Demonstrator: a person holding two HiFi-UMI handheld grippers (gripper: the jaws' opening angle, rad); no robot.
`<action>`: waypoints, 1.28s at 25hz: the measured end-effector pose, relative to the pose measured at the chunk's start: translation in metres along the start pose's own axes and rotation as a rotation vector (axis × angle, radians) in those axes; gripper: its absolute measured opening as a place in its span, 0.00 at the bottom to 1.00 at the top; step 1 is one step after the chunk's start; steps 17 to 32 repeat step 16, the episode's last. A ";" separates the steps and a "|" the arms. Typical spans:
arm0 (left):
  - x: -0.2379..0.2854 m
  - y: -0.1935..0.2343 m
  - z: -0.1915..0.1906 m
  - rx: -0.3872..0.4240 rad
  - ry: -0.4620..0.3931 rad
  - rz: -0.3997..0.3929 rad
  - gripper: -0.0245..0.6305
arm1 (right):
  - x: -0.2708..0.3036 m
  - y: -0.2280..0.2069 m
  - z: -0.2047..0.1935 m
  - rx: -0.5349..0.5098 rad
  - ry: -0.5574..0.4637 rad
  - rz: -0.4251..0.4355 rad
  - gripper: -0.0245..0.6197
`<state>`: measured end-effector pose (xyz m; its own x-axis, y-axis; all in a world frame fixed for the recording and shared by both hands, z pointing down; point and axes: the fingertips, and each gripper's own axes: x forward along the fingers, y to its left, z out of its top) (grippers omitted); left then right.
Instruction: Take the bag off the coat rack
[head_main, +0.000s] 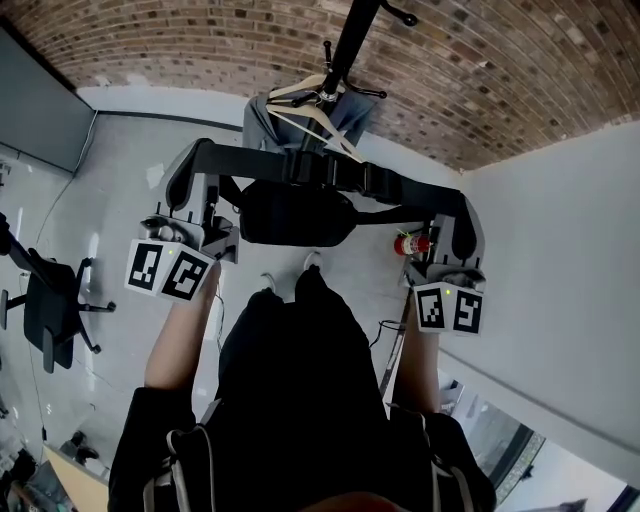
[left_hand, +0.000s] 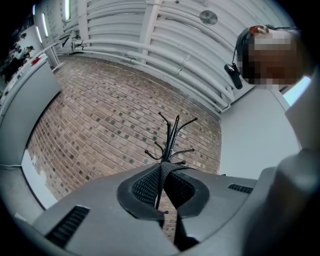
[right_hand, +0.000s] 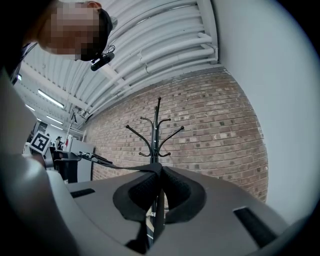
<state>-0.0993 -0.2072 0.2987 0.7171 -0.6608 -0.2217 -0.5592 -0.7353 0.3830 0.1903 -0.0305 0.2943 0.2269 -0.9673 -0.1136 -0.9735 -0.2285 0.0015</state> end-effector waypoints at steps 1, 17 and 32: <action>0.001 0.001 -0.001 -0.012 0.001 0.000 0.07 | 0.001 0.000 0.001 0.006 -0.006 0.005 0.07; 0.018 -0.003 0.000 0.012 0.007 0.002 0.07 | 0.017 -0.010 0.019 0.012 -0.057 0.032 0.07; 0.018 -0.003 0.000 0.012 0.007 0.002 0.07 | 0.017 -0.010 0.019 0.012 -0.057 0.032 0.07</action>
